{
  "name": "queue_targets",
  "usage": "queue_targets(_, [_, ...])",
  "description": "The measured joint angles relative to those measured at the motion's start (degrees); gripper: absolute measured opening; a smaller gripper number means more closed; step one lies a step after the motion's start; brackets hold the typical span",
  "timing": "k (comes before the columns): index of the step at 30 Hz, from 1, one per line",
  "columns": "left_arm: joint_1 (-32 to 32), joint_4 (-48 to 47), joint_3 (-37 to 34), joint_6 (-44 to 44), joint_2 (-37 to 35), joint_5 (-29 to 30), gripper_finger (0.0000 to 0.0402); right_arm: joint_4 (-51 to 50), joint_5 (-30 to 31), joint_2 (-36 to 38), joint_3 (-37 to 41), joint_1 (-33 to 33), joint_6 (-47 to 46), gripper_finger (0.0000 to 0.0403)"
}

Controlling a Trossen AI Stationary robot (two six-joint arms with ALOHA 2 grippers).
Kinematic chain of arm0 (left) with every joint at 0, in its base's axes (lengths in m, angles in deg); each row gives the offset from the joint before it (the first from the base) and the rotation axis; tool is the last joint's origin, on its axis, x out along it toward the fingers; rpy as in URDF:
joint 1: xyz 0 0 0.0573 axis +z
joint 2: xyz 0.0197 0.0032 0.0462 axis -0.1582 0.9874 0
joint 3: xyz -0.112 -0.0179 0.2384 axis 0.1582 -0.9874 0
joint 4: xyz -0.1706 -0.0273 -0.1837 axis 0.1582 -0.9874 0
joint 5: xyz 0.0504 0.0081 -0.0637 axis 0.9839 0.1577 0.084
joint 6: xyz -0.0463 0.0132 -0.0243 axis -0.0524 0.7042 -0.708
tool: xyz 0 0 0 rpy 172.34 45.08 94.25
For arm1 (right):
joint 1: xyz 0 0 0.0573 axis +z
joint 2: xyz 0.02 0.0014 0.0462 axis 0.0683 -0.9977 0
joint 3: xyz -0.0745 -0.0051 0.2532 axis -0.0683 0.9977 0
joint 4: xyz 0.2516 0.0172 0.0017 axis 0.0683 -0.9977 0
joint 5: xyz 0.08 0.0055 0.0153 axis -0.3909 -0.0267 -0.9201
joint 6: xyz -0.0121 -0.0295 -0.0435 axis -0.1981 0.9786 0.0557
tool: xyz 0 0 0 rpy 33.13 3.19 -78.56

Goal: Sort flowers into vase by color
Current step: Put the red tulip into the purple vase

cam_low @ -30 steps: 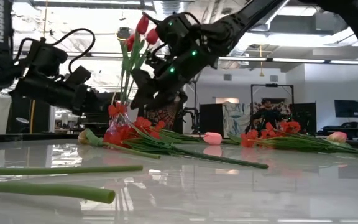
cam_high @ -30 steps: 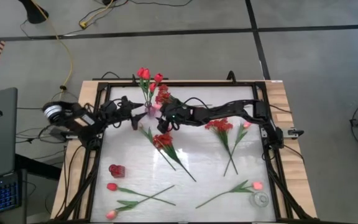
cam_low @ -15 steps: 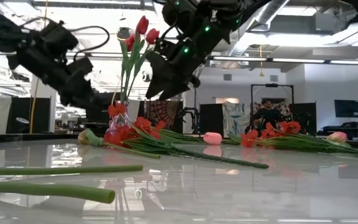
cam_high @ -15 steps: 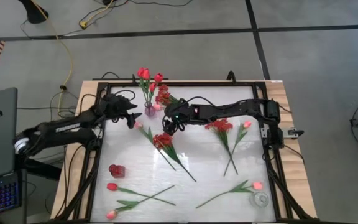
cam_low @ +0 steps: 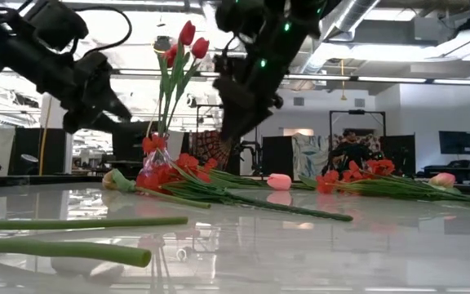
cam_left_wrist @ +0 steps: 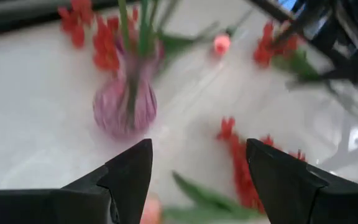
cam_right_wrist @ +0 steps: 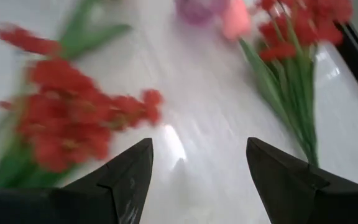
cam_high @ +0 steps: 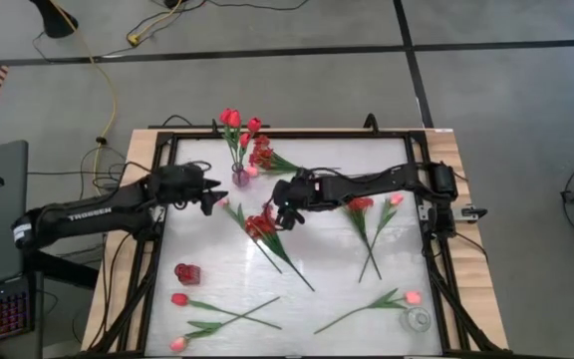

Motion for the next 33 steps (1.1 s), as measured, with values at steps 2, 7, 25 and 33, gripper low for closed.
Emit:
queue_targets(2, [-4.1, -2.7, 0.0, -2.1, 0.0, 3.1, 0.0245, -0.5, -1.0, -0.3, 0.1, -1.0, -1.7, 0.0286])
queue_targets(7, [-15.3, -5.2, 0.0, -7.7, 0.0, 7.8, 0.0245, 0.5, -2.5, 0.0, 0.0, 0.1, -2.3, 0.0286])
queue_targets(25, [-42.3, 1.0, 0.0, -2.4, 0.0, 27.1, 0.0245, 3.9, -4.4, 0.2, 0.0, 15.3, -5.5, 0.0286])
queue_targets(33, [-42.3, 1.1, 0.0, 0.9, 0.0, 26.4, 0.0245, 14.3, -8.7, -0.2, 0.0, 20.1, -14.0, 0.0286])
